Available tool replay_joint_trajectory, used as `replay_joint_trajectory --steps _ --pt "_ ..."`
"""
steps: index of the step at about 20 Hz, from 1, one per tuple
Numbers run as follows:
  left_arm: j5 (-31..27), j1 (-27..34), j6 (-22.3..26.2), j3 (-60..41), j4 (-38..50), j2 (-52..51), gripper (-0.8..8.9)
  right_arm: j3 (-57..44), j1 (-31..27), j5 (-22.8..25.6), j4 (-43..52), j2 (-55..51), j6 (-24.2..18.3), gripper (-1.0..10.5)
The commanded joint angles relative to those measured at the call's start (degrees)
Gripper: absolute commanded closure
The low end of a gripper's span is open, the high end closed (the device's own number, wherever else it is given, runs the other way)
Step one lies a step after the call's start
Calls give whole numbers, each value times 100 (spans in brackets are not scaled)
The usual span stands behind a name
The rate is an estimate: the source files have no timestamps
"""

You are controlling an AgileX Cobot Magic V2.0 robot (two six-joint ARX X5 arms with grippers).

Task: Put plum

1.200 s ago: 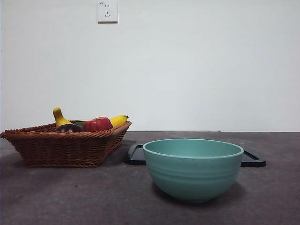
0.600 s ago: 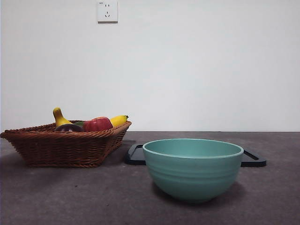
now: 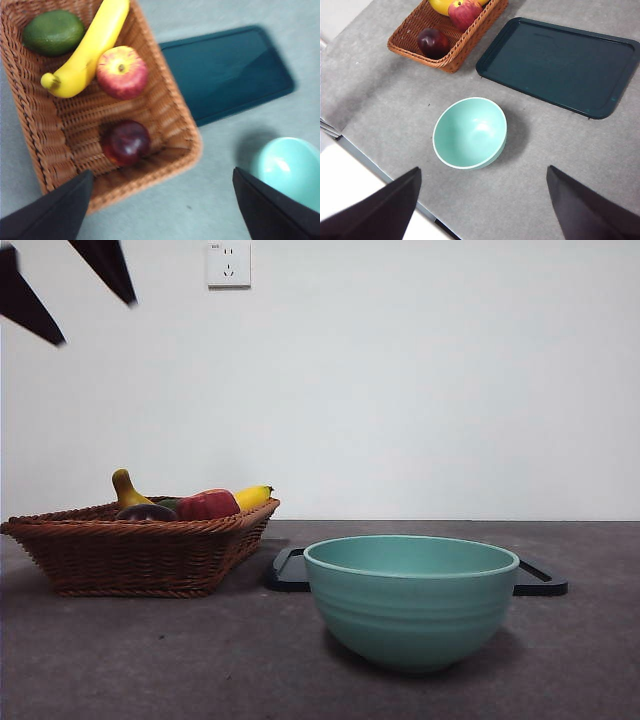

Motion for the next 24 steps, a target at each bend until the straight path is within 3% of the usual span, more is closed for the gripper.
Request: replay_joint_trajectory --steps 1,13,24 --pt "-219 -160 46 203 234 531 381 94 20 -4 59 28 4 545" --pt "-874 -409 81 203 1016 2341 381 94 20 -4 59 59 20 545" --pt "-874 -439 98 203 1145 3128 381 94 20 -2 63 59 20 545"
